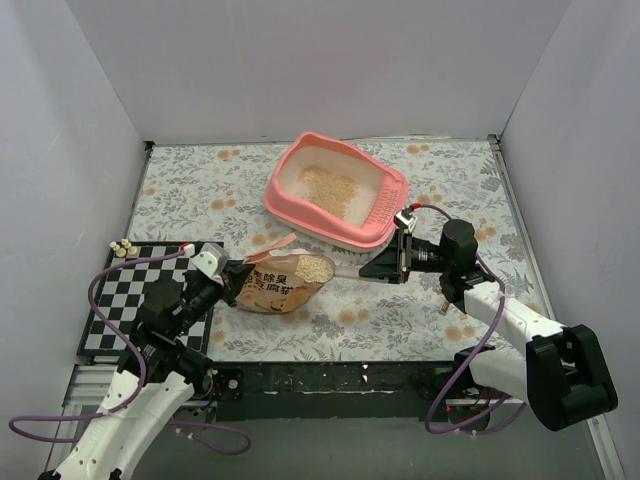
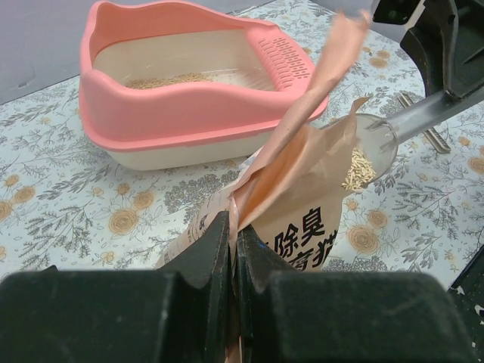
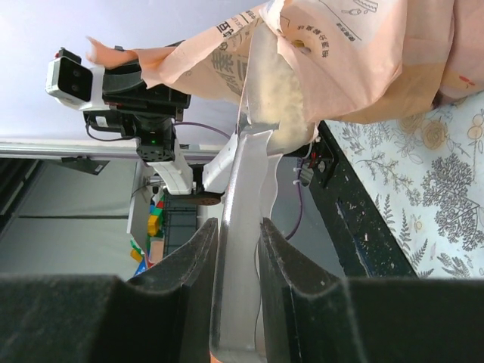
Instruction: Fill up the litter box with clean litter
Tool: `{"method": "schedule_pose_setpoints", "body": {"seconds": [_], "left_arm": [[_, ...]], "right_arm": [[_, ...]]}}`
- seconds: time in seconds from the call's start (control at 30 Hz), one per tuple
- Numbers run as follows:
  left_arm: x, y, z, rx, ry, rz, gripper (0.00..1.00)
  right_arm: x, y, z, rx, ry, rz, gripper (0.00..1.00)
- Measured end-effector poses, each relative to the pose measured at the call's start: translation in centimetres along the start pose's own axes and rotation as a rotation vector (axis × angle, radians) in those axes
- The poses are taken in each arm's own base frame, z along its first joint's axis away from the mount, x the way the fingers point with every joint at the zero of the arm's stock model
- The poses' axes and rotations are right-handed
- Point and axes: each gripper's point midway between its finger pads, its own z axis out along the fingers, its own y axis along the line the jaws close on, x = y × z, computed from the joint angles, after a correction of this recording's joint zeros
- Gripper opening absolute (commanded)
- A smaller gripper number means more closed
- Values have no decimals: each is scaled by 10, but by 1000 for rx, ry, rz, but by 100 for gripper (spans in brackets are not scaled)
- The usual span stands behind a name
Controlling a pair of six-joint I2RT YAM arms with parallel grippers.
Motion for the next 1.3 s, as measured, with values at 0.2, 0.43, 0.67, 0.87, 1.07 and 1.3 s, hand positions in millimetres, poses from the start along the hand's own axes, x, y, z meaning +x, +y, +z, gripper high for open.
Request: {"method": "schedule_pose_setpoints", "body": {"seconds": [0.2, 0.43, 0.67, 0.87, 1.07, 1.3], "left_arm": [[0, 0, -1, 0, -3, -7, 0], [-1, -1, -3, 0, -9, -10, 0], [0, -2, -5, 0, -16, -9, 0], [0, -2, -6, 1, -19, -8, 0], [1, -2, -6, 3, -23, -6, 0], [1, -3, -7, 6, -35, -3, 0]], "right_arm": [[3, 1, -2, -17, -26, 74, 1], [3, 8, -3, -30, -39, 103, 1], [4, 11, -5, -25, -51, 125, 1], [4, 13, -6, -9, -68, 150, 1], [2, 14, -7, 11, -97, 174, 1], [0, 16, -8, 23, -114, 188, 1]]}}
